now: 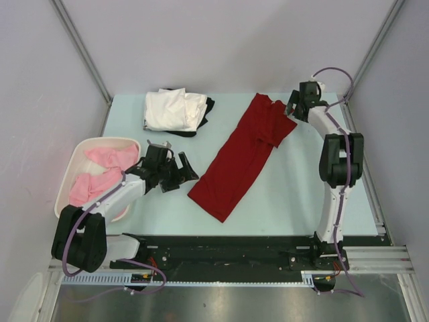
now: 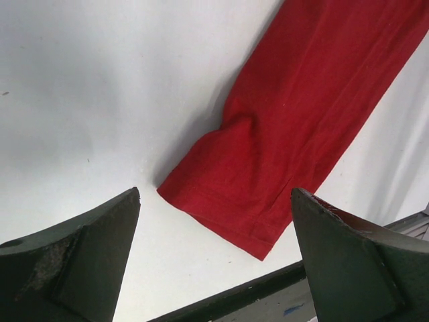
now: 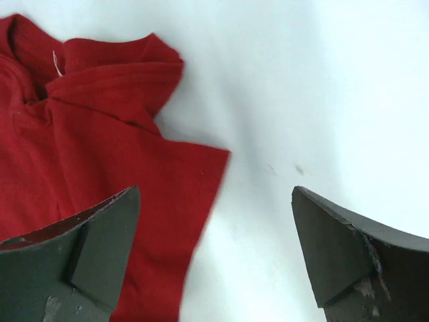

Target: Fold and stack the t-shirts

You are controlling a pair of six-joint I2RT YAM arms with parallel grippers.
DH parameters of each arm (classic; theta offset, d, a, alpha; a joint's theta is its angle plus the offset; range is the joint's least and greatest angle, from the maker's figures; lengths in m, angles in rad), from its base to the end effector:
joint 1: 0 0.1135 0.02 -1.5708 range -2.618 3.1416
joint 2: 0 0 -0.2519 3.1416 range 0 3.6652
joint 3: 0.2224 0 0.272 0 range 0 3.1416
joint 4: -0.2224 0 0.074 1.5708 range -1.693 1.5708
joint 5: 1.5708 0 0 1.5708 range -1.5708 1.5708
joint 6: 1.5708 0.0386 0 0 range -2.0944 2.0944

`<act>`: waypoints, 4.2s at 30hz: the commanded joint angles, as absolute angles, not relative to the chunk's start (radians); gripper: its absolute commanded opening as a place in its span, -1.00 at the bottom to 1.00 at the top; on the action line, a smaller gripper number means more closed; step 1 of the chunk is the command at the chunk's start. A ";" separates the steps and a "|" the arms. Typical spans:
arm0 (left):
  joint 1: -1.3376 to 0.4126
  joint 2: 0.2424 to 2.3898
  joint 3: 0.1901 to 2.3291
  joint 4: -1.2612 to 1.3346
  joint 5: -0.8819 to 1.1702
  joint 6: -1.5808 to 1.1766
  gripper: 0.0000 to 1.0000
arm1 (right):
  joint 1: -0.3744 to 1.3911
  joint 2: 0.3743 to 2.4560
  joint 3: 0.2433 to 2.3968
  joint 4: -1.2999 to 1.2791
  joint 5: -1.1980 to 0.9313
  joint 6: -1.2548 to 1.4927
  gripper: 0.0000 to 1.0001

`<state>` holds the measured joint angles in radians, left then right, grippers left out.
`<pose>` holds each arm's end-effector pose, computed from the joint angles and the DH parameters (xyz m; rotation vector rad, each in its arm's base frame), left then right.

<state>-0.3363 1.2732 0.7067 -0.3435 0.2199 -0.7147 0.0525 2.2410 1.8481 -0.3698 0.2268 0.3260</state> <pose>0.2528 -0.0973 0.1744 -0.3909 2.5631 -0.6932 0.5249 0.0189 0.1877 0.4259 2.2708 -0.0725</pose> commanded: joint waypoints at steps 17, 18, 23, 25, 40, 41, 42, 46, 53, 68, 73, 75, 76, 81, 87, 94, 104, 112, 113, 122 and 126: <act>-0.368 1.351 0.601 -0.103 0.138 -0.732 0.93 | 0.359 1.273 1.100 -0.440 0.246 0.468 0.99; -0.377 1.358 0.591 -0.094 0.150 -0.739 0.92 | 0.367 1.252 1.086 -0.458 0.242 0.469 1.00; -0.472 1.388 0.546 -0.014 0.161 -0.784 0.75 | 0.399 1.140 1.026 -0.509 0.242 0.476 0.99; -0.512 1.405 0.537 -0.005 0.150 -0.793 0.65 | 0.406 1.115 1.003 -0.531 0.242 0.472 0.99; -0.732 1.299 0.439 0.012 0.086 -0.928 -0.99 | 0.422 0.985 0.910 -0.583 0.209 0.494 0.99; -0.753 1.260 0.433 0.008 0.072 -0.969 -1.00 | 0.423 0.983 0.908 -0.584 0.201 0.492 0.99; -0.805 1.241 0.427 0.008 0.045 -0.988 -1.00 | 0.425 0.983 0.910 -0.591 0.201 0.491 1.00; -0.926 1.200 0.436 0.009 0.005 -1.084 -0.99 | 0.429 0.982 0.910 -0.615 0.199 0.482 0.99; -1.094 1.383 0.572 0.081 -0.054 -1.158 -1.00 | 0.442 0.980 0.908 -0.656 0.192 0.476 0.99; -1.183 1.356 0.666 -0.081 -0.179 -1.141 -0.93 | 0.561 1.028 0.821 -0.637 0.201 0.540 0.99; -1.184 1.195 0.603 -0.185 -0.239 -1.156 -0.19 | 0.624 1.074 0.819 -0.611 0.201 0.535 0.99; -1.184 1.146 0.546 -0.195 -0.244 -1.172 0.65 | 0.656 1.095 0.818 -0.620 0.225 0.551 0.99; -1.184 1.135 0.528 -0.199 -0.247 -1.192 0.96 | 0.687 1.103 0.816 -0.623 0.230 0.560 0.99; -1.184 1.118 0.471 -0.218 -0.253 -1.207 0.99 | 0.753 1.130 0.759 -0.612 0.230 0.647 0.99; -1.184 1.079 0.459 -0.258 -0.287 -1.204 1.00 | 0.831 1.071 0.647 -0.586 0.239 0.790 1.00; -1.181 0.980 0.454 -0.327 -0.345 -1.198 1.00 | 0.929 1.016 0.529 -0.485 0.209 0.958 0.99; -1.124 0.833 0.400 -0.344 -0.325 -1.204 1.00 | 1.138 1.063 0.448 -0.391 0.247 1.169 0.67; -1.100 0.879 0.385 -0.276 -0.284 -1.167 0.99 | 1.169 1.091 0.379 -0.341 0.250 1.239 0.18; -1.097 0.899 0.380 -0.264 -0.270 -1.167 0.99 | 1.173 1.086 0.376 -0.342 0.252 1.242 0.18; -1.089 1.089 0.361 -0.080 -0.209 -1.126 0.98 | 1.235 0.947 0.338 -0.474 0.299 1.338 0.08; -1.089 1.141 0.341 -0.005 -0.177 -1.118 0.88 | 1.278 0.873 0.334 -0.570 0.330 1.390 -0.14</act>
